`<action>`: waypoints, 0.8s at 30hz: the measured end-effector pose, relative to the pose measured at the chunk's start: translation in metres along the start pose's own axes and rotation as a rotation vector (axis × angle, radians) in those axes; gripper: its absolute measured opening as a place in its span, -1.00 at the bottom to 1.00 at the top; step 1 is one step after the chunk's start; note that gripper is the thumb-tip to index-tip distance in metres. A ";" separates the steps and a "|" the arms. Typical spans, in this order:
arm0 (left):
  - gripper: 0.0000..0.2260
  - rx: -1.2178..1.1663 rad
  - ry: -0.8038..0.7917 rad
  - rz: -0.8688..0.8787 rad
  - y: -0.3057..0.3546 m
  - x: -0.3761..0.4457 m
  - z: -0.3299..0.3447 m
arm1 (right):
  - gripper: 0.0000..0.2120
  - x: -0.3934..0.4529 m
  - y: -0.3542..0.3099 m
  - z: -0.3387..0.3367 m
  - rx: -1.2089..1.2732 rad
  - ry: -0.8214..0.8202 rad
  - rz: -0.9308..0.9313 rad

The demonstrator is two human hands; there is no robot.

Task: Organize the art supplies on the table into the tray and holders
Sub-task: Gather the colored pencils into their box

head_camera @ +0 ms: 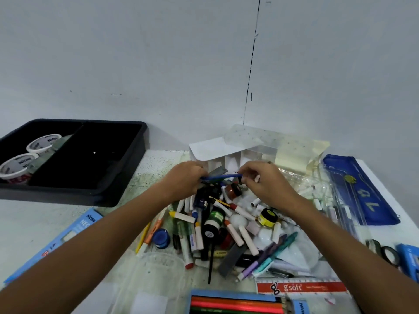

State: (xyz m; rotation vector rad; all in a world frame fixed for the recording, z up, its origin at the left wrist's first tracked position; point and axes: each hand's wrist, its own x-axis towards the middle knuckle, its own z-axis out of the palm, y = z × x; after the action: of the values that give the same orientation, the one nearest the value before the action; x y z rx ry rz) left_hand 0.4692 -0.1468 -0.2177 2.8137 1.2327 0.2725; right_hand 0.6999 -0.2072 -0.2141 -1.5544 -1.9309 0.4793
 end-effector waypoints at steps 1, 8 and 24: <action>-0.79 0.003 0.031 0.002 -0.005 -0.006 -0.003 | -0.83 0.001 -0.002 0.002 -0.040 0.056 -0.008; -0.85 -0.125 0.189 -0.027 -0.043 -0.055 -0.023 | -0.72 0.023 -0.037 0.007 -0.158 -0.021 -0.056; -0.82 -0.705 0.233 -0.403 -0.054 -0.087 -0.007 | -0.82 0.046 -0.057 0.066 -0.506 -0.132 0.091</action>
State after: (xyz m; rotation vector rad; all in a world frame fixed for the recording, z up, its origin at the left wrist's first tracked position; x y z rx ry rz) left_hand 0.3712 -0.1739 -0.2293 1.9375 1.3624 0.8312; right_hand 0.6085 -0.1713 -0.2174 -1.9706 -2.2055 0.1311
